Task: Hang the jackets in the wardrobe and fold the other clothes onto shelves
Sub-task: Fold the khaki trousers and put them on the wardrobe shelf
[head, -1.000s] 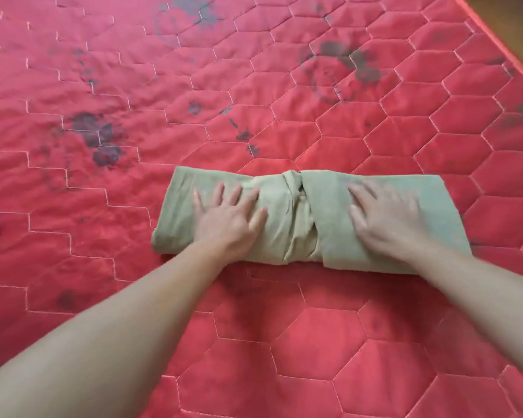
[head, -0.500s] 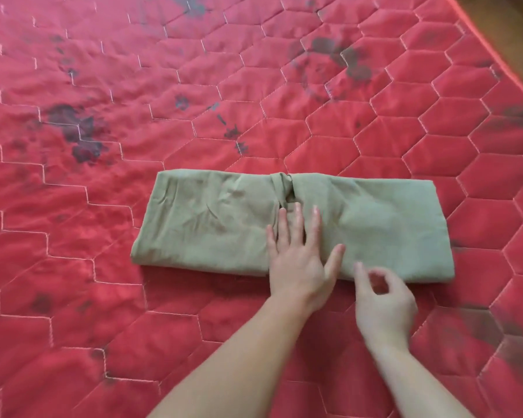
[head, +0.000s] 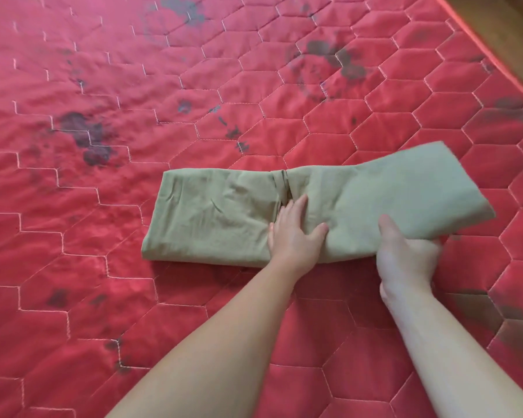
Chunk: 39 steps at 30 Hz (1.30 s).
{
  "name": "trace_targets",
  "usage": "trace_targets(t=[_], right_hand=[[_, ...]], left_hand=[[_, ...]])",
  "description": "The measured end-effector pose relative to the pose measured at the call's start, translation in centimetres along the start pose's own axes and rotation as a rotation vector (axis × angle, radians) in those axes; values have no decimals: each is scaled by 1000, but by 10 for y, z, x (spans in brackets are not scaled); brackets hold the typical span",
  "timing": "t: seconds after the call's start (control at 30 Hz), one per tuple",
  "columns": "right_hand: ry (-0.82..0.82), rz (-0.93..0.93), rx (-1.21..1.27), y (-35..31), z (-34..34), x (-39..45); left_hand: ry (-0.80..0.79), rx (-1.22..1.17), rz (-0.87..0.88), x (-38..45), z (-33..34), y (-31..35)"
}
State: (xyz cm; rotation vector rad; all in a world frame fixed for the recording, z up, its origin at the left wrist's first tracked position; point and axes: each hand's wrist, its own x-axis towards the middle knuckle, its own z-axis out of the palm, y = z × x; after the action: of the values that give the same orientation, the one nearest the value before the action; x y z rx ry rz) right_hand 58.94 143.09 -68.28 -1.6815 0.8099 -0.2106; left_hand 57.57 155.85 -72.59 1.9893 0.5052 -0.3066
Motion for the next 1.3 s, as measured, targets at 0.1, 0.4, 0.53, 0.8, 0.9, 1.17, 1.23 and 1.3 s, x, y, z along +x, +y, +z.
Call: trace_targets(t=[0.1, 0.4, 0.53, 0.8, 0.9, 1.17, 1.23, 1.3], right_hand=[[-118, -448, -159, -20, 6, -43], [-441, -1011, -716, -2, 83, -155], [-558, -1028, -1030, 28, 119, -177], [-786, -1174, -877, 40, 107, -149], [-641, -1092, -968, 33, 112, -122], [-602, -1005, -1158, 57, 141, -84], [-558, -1032, -1124, 69, 144, -82], [-531, -1052, -1102, 76, 151, -79]], left_hand=[[-96, -565, -112, -6, -8, 2], [-95, -1339, -136, -45, -129, -44], [-3, -1410, -302, -55, -199, -75], [449, -193, -299, -42, -205, -107], [533, 407, 119, -37, -182, -87], [136, 878, 165, 10, -155, -104], [156, 832, 169, 14, -151, -115], [173, 812, 165, 21, -149, -122]])
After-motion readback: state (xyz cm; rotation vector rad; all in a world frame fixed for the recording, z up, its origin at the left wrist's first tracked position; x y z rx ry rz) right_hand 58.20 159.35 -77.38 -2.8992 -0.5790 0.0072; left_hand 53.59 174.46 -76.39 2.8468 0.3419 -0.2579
